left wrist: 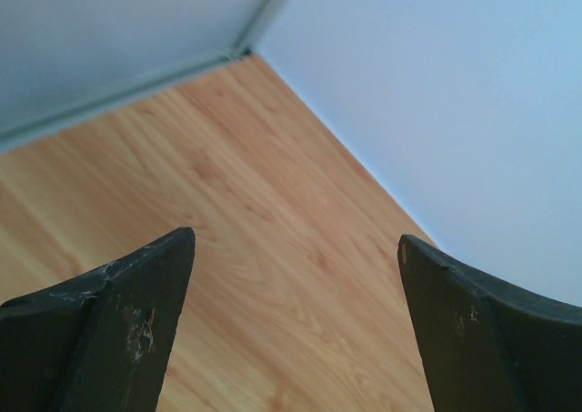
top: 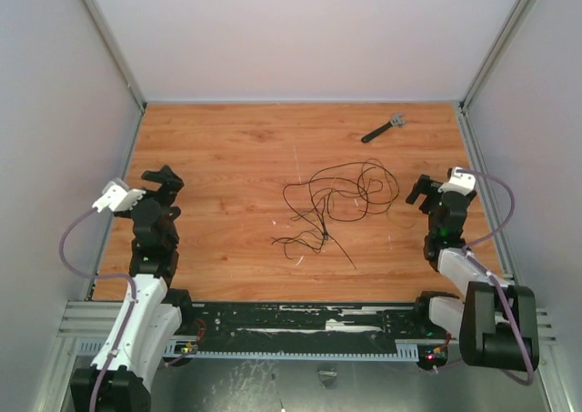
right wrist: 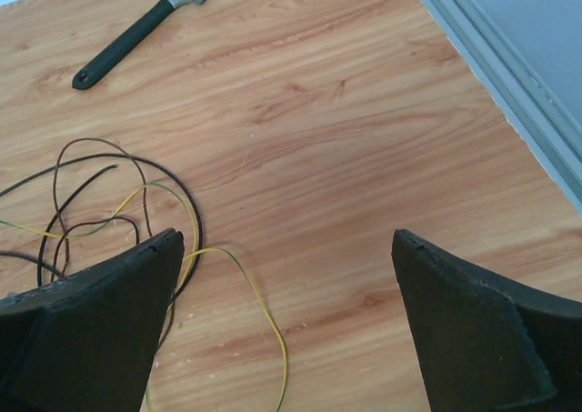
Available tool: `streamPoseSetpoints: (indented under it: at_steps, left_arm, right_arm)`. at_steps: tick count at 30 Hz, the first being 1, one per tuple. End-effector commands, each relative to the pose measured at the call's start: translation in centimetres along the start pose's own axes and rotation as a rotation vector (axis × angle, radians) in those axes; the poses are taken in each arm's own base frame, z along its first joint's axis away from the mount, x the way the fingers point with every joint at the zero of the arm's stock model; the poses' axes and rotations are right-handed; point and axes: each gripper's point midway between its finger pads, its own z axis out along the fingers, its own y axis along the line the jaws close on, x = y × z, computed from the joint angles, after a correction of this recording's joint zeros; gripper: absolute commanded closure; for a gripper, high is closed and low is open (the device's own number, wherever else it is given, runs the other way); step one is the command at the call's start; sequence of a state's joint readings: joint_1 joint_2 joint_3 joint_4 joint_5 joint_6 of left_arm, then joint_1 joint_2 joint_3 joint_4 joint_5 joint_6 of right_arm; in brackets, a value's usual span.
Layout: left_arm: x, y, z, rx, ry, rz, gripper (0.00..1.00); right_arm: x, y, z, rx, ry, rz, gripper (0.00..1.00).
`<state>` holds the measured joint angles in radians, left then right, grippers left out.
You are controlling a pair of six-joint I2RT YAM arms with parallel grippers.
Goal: Zip-tie the wires
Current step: Reset both arms
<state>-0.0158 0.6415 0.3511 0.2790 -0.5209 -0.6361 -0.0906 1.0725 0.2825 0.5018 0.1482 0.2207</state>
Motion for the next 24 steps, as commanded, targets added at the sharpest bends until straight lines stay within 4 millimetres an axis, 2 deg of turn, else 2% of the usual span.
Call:
streamPoseSetpoints:
  at_steps: [1, 6, 8, 12, 14, 19, 24]
  left_arm:
    - [-3.8, 2.8, -0.4, -0.126, -0.205, 0.031, 0.02]
    - [-3.1, 3.6, -0.5, -0.13, -0.21, 0.026, 0.02]
    - [-2.5, 3.9, -0.4, -0.137, -0.201, 0.024, 0.02]
    - [-1.9, 4.3, -0.1, -0.15, -0.186, 0.06, 0.02]
    - [-1.5, 4.2, 0.0, -0.139, -0.186, 0.064, 0.02]
    - [1.0, 4.3, 0.8, -0.107, -0.13, 0.189, 0.01]
    - [3.7, 4.1, 0.7, -0.03, -0.106, 0.324, 0.01]
  right_arm:
    - [-3.6, 0.5, 0.4, -0.016, -0.222, 0.023, 0.01]
    - [-1.5, 0.6, 0.4, -0.023, -0.234, -0.039, 0.01]
    - [-1.8, 1.1, 0.0, -0.047, -0.28, -0.05, 0.01]
    - [-1.0, 2.6, 0.4, -0.087, -0.266, -0.112, 0.01]
    - [-0.9, 2.6, 0.0, -0.078, -0.303, -0.121, 0.01]
    - [-0.6, 2.4, 0.0, -0.056, -0.292, -0.121, 0.01]
    - [-0.6, 2.4, 0.1, -0.054, -0.29, -0.121, 0.01]
